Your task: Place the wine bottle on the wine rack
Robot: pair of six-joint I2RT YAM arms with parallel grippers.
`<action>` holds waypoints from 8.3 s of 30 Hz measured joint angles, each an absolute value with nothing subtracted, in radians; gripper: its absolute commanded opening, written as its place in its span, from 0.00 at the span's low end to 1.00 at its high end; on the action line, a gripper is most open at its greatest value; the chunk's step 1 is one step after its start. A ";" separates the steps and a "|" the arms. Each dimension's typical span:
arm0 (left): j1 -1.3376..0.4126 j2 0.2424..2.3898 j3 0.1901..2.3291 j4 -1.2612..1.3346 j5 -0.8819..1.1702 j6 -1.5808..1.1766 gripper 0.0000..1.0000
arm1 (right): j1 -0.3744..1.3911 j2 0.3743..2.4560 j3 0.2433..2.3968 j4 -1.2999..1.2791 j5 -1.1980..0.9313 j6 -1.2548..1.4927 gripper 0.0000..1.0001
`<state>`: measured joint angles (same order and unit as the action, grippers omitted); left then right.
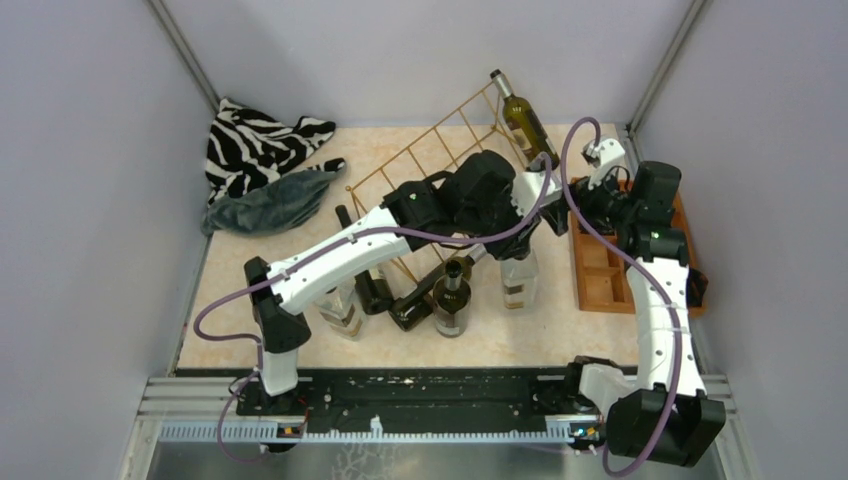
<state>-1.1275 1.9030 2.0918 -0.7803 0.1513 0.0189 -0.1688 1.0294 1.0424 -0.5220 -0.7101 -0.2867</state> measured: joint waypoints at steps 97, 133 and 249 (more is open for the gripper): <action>-0.829 1.851 1.666 -0.129 0.725 0.105 0.00 | -0.042 1.197 0.698 -0.286 -1.213 -0.808 0.80; -0.828 1.498 1.559 0.046 0.380 0.046 0.97 | -0.110 1.215 0.782 -0.265 -1.081 -0.566 0.00; -0.828 0.991 1.085 -0.071 0.150 -0.147 0.96 | 0.126 2.300 2.104 -0.439 -0.557 -0.490 0.66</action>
<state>-0.8280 0.9905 1.0851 -0.0711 0.1497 -0.1467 0.1261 2.3005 2.1044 -0.4385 -0.5571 -0.4896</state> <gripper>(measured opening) 0.965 0.664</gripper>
